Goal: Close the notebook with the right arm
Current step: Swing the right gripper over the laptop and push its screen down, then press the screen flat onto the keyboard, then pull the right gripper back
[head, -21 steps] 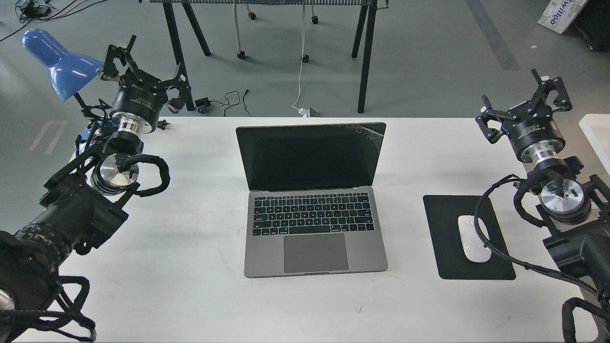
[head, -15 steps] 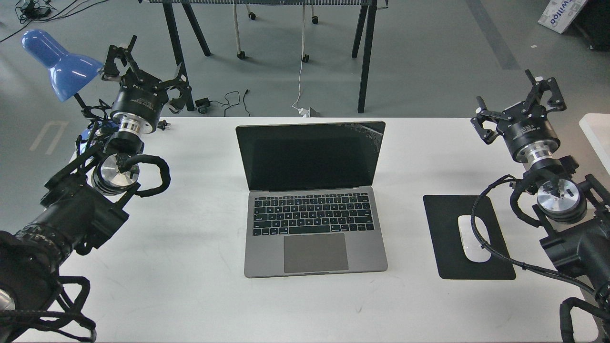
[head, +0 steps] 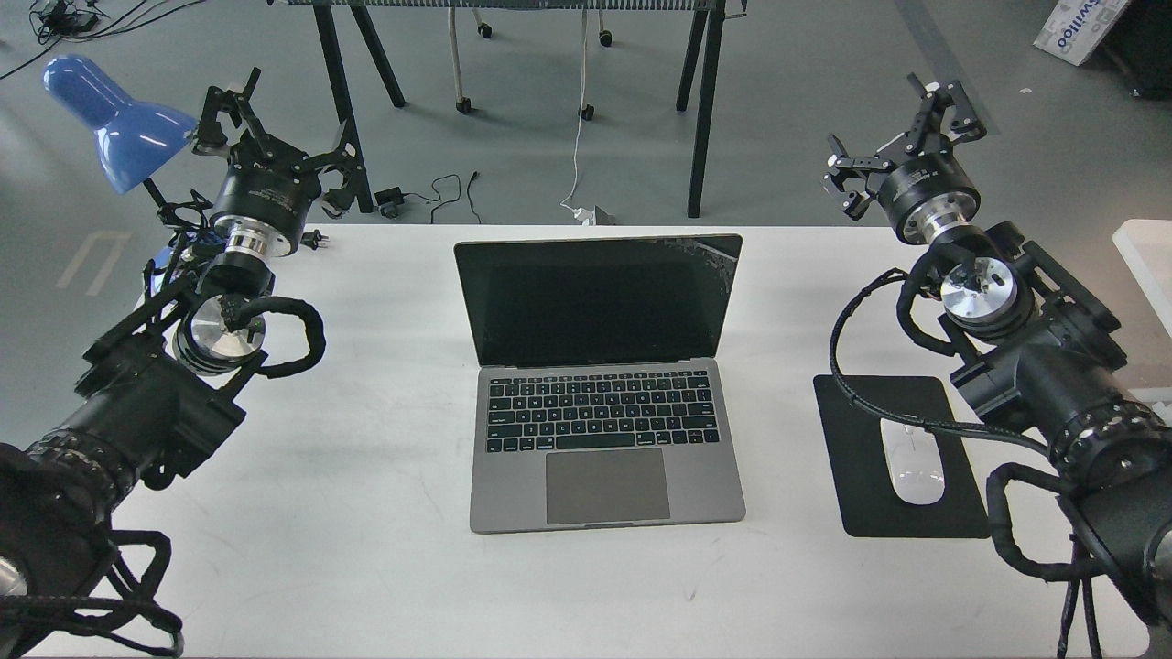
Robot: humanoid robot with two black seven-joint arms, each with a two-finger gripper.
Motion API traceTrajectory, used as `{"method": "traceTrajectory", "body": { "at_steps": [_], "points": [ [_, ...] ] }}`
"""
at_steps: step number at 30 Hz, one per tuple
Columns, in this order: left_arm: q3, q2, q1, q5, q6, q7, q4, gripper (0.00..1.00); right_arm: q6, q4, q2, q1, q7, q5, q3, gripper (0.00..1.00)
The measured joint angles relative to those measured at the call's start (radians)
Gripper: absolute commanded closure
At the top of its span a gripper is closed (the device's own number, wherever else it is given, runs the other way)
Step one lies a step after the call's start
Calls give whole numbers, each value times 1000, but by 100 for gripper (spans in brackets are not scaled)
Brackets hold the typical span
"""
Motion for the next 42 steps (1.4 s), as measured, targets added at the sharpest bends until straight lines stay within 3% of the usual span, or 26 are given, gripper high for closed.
{"method": "traceTrajectory", "body": {
  "at_steps": [6,12,21,28,42],
  "points": [
    [0,0,0,0,0,0,-1,0,5,18,63,15,-9,1,-62,0],
    [0,0,0,0,0,0,-1,0,6,209,64,-70,-13,2,-156,0],
    [0,0,0,1,0,0,-1,0,-5,511,-42,-282,-76,-2,-194,0],
    [0,0,0,1,0,0,-1,0,0,675,-160,-374,-72,0,-240,0],
    [0,0,0,0,0,0,-1,0,-1,762,-216,-509,-66,-17,-418,0]
  ]
}}
